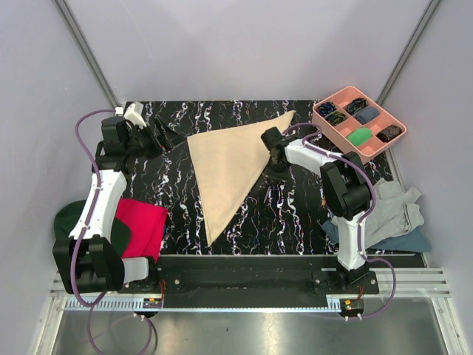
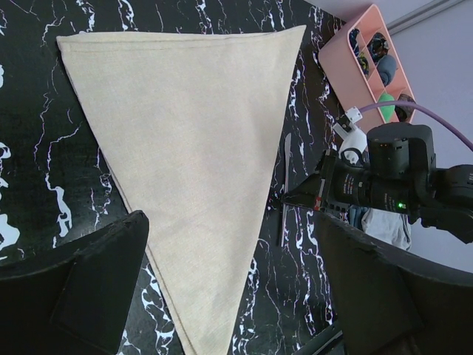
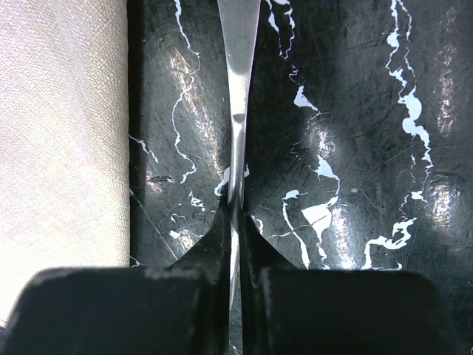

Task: Fold the napkin, place the utensils inside, and roll it up
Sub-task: Grab a utensil with the right arm, then place the utensil onto the napkin

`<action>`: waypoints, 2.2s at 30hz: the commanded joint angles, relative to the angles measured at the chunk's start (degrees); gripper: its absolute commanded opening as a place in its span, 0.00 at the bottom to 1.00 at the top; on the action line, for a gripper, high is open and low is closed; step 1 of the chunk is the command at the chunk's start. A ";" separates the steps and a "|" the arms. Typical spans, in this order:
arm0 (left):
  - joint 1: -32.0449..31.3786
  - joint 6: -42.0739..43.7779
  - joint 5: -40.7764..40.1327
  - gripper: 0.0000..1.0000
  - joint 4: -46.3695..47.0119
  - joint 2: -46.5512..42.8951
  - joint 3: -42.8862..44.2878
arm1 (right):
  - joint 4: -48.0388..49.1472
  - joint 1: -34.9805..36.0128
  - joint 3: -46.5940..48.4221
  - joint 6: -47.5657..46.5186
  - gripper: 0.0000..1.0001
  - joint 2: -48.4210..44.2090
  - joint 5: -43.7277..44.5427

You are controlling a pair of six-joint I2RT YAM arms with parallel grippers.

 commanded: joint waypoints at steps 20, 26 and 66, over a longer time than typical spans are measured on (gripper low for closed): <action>-0.08 -1.02 3.40 0.99 3.09 -0.99 -0.32 | -3.77 4.12 21.78 2.89 0.00 7.42 -2.11; -0.08 -1.02 3.58 0.99 3.26 -1.08 -0.41 | -3.77 4.03 26.18 6.23 0.00 13.22 -3.16; 0.54 -0.49 4.28 0.99 3.88 -0.55 -0.59 | 0.27 -14.48 -2.78 -7.73 0.48 -16.83 -4.30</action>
